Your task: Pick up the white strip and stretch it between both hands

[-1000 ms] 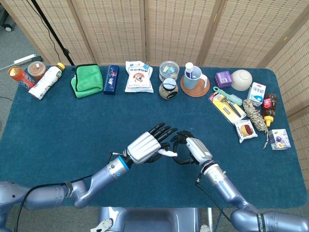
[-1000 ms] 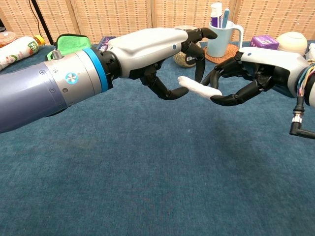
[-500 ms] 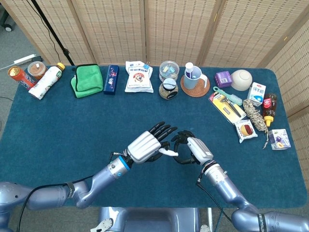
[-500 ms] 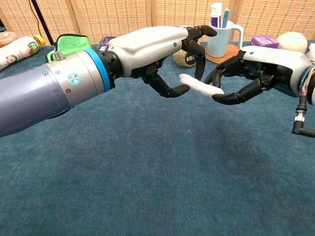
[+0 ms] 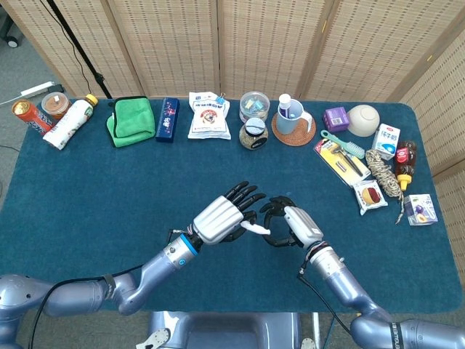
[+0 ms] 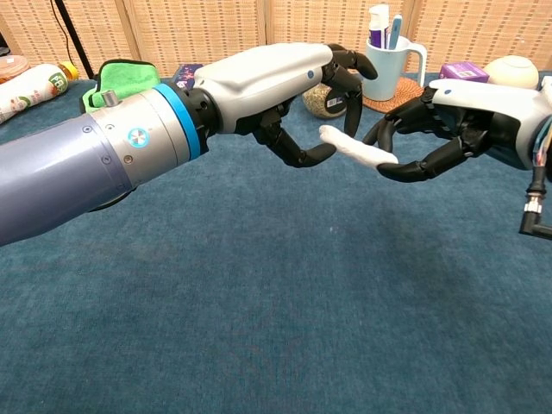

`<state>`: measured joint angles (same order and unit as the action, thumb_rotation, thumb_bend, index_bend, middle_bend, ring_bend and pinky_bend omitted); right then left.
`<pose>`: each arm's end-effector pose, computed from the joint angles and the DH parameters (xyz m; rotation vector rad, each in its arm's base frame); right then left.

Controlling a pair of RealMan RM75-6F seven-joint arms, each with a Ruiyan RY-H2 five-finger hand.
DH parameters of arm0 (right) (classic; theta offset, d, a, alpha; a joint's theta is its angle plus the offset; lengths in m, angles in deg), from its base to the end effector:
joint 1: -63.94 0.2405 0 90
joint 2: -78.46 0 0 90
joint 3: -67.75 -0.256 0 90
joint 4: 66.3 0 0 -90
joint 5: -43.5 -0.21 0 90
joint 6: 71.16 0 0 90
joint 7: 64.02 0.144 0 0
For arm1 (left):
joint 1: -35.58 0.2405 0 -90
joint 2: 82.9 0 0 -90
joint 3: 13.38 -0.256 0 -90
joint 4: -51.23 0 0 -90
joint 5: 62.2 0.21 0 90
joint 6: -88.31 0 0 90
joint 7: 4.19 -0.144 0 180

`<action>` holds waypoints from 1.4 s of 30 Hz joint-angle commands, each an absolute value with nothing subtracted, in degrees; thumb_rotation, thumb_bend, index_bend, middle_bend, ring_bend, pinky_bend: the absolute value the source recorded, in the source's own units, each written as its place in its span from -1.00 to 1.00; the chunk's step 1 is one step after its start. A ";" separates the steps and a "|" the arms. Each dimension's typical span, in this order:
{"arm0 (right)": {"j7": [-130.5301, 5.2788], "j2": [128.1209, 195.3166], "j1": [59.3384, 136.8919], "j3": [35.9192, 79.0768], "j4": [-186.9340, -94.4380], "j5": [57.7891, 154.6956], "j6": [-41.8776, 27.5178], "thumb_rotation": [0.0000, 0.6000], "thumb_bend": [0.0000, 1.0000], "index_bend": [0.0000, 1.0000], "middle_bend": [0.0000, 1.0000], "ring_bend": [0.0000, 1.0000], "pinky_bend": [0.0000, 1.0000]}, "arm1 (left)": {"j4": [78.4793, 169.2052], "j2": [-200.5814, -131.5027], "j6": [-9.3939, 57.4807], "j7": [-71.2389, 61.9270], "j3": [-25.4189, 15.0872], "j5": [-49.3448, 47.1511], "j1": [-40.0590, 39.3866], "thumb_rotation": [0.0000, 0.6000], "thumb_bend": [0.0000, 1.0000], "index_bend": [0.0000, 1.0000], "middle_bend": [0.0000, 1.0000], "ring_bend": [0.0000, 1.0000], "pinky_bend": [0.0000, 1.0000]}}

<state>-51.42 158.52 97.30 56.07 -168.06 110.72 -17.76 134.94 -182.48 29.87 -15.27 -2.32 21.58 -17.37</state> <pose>-0.1455 -0.2932 0.0149 1.6010 -1.6853 1.2803 -0.0143 0.3075 -0.0595 -2.1490 -0.7073 -1.4161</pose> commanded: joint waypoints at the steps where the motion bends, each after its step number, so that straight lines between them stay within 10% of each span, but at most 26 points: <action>1: -51.31 158.41 97.24 56.09 -168.06 110.72 -17.74 1.00 0.39 0.35 -0.43 -0.78 -1.00 | 135.10 -182.51 29.82 -15.29 -2.16 21.23 -17.31 1.00 -0.18 0.53 -0.70 -0.94 -0.91; 42: -51.31 153.34 94.96 56.76 -169.32 111.01 -15.93 1.00 0.39 0.38 -0.41 -0.78 -1.00 | 138.08 -175.78 26.97 -12.56 -1.76 20.02 -14.28 1.00 -0.07 0.73 -0.66 -0.90 -0.89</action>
